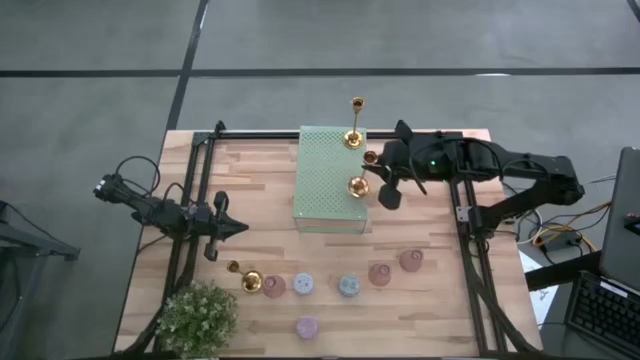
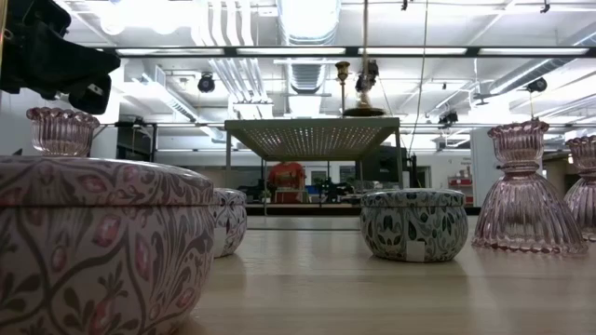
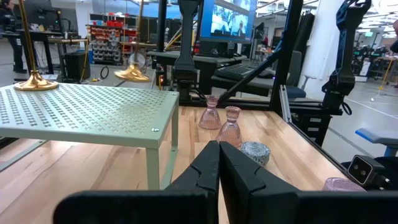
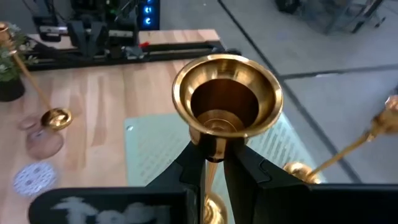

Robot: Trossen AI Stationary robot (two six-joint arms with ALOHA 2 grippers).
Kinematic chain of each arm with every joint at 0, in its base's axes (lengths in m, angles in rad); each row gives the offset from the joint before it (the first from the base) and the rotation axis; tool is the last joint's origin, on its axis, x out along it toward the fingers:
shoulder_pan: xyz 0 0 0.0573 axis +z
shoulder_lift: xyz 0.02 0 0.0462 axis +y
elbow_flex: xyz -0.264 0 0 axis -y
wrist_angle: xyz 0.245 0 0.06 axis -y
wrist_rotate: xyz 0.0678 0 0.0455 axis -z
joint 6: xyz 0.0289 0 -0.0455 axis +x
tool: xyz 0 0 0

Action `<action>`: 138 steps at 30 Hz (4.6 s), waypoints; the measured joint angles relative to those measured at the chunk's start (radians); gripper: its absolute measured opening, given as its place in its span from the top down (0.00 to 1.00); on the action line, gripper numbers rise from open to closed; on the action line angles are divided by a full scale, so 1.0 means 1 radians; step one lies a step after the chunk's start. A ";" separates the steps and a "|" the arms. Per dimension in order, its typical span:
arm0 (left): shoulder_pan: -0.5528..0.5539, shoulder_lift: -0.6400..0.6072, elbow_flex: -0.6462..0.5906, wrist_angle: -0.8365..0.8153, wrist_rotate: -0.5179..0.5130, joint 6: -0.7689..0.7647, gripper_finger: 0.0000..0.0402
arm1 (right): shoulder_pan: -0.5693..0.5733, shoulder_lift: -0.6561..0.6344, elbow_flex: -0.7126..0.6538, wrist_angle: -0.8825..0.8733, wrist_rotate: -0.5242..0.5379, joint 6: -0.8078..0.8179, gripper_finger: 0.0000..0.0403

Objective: Pick & Place candle stick holders
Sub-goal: Put the right gold candle holder on the shelf aligned with other gold candle holder, then move the pink candle holders to the center

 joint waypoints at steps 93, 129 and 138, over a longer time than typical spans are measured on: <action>0.000 0.000 0.000 0.000 0.000 0.000 0.97 | -0.294 -0.066 -0.063 -0.020 -0.247 0.083 0.37; 0.000 0.000 0.000 0.000 0.000 0.000 0.97 | 0.394 -0.046 -0.278 0.279 -0.237 0.234 0.41; 0.000 0.000 0.000 0.000 0.000 0.000 0.97 | 0.455 0.070 -0.315 0.401 -0.239 0.219 0.41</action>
